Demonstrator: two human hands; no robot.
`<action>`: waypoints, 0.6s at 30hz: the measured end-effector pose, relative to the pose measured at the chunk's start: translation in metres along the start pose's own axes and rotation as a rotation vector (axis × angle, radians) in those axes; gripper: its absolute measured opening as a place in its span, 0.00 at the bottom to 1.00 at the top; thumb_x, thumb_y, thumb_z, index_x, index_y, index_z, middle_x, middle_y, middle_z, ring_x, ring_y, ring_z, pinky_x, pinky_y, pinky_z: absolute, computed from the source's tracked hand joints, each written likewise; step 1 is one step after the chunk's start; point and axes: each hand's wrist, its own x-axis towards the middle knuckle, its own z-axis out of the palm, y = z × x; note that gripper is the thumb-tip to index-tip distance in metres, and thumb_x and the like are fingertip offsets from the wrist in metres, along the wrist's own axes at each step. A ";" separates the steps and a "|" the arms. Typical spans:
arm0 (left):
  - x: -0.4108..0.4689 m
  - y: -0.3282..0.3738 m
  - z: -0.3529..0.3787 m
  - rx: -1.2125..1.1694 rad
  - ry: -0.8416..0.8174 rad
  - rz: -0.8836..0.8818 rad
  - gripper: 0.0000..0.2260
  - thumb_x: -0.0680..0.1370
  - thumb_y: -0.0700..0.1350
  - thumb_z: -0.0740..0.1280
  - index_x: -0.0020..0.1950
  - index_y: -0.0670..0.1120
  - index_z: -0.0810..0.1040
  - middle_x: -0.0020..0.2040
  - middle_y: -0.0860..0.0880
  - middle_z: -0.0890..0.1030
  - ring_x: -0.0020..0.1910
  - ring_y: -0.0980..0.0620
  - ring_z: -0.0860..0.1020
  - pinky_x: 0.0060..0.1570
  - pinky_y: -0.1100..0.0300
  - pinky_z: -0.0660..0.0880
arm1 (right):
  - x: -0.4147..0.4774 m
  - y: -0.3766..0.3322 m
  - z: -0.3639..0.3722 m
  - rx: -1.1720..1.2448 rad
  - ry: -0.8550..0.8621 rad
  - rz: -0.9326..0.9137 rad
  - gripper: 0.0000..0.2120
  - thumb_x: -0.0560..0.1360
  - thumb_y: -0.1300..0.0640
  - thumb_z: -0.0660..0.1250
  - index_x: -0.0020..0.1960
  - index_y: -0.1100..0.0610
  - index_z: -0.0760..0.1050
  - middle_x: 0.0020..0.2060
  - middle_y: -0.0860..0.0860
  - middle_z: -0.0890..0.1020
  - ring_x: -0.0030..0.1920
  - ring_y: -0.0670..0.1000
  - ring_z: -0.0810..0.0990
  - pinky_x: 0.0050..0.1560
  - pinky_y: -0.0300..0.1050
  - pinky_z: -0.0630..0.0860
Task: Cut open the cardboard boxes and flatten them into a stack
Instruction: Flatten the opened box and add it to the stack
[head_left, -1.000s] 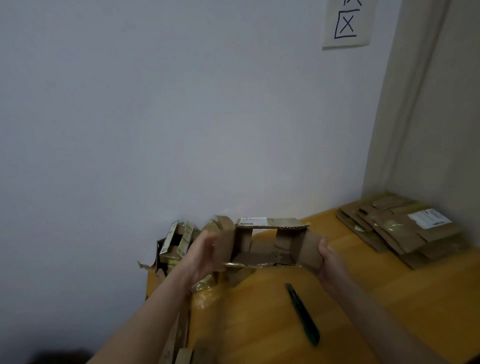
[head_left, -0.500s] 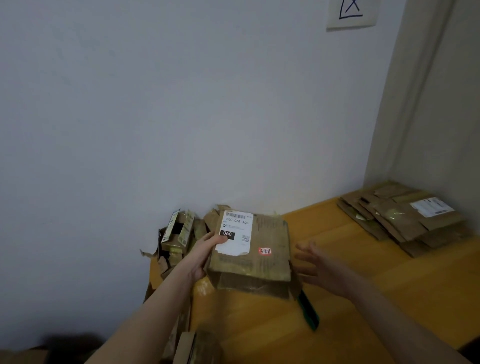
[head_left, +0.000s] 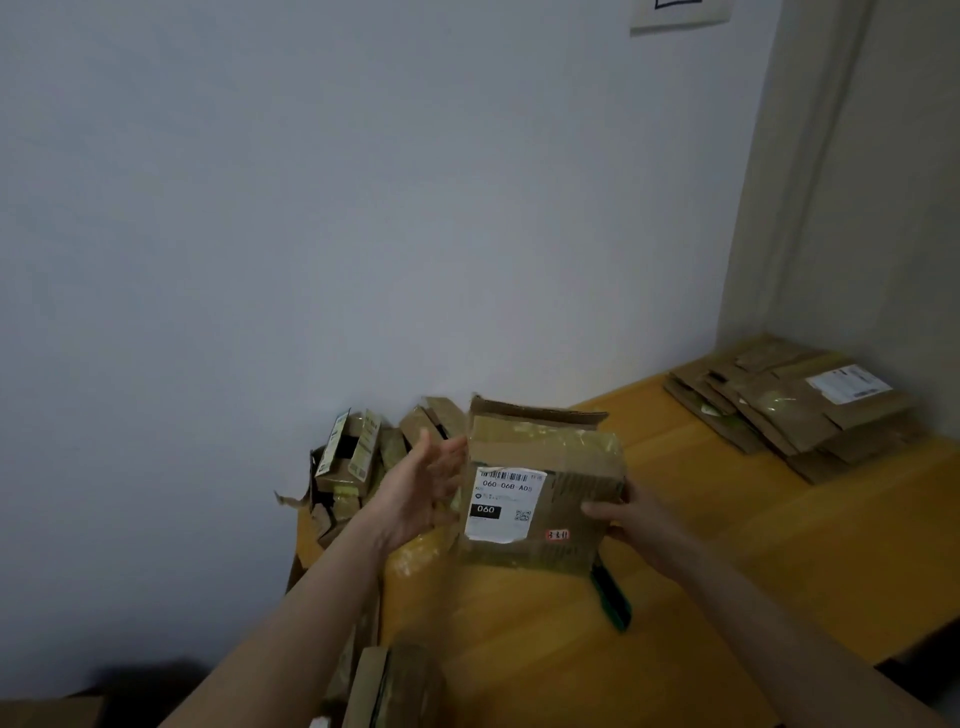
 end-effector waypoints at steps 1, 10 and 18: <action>0.000 0.000 0.002 -0.036 0.075 0.015 0.15 0.81 0.57 0.59 0.60 0.51 0.79 0.58 0.48 0.80 0.57 0.46 0.76 0.55 0.40 0.73 | -0.002 -0.002 0.000 0.015 -0.052 0.006 0.22 0.70 0.58 0.72 0.62 0.47 0.73 0.58 0.50 0.78 0.57 0.50 0.77 0.47 0.44 0.79; -0.004 -0.005 0.005 0.101 0.135 -0.013 0.24 0.76 0.48 0.69 0.70 0.62 0.67 0.61 0.46 0.75 0.55 0.43 0.76 0.43 0.45 0.80 | 0.007 -0.011 -0.001 0.077 -0.032 0.154 0.09 0.76 0.59 0.67 0.55 0.50 0.79 0.58 0.54 0.79 0.58 0.60 0.76 0.53 0.66 0.77; 0.002 -0.009 0.018 0.311 0.377 0.096 0.13 0.79 0.53 0.65 0.55 0.45 0.77 0.52 0.45 0.80 0.51 0.45 0.78 0.51 0.47 0.76 | 0.009 -0.006 0.003 0.047 -0.220 0.114 0.37 0.70 0.72 0.69 0.70 0.41 0.64 0.63 0.45 0.74 0.62 0.55 0.74 0.52 0.54 0.80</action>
